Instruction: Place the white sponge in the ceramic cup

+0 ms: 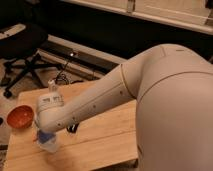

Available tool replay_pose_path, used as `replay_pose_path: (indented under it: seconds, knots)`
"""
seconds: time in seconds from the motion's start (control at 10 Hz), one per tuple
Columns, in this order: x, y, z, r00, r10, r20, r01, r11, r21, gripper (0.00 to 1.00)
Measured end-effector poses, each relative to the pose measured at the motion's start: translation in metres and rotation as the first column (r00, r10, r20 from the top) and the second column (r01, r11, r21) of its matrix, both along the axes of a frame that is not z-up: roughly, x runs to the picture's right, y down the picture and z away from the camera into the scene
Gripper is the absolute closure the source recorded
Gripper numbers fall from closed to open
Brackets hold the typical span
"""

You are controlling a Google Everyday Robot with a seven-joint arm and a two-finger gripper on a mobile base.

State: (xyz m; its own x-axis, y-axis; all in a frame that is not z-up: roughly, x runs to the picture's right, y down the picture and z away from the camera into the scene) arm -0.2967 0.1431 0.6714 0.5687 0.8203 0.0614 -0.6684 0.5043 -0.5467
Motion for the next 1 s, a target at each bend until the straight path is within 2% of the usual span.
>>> replay_pose_path:
  seconds: [0.3,0.7,1.0]
  knots:
    - [-0.001,0.005,-0.001,1.0,-0.002,0.002,0.002,1.0,0.005,0.2]
    - [-0.003,0.017,-0.003,1.0,-0.014,0.003,0.014,0.9999,-0.01,0.2]
    - [0.0,0.017,-0.007,1.0,0.006,0.003,-0.006,0.9996,-0.026,0.2]
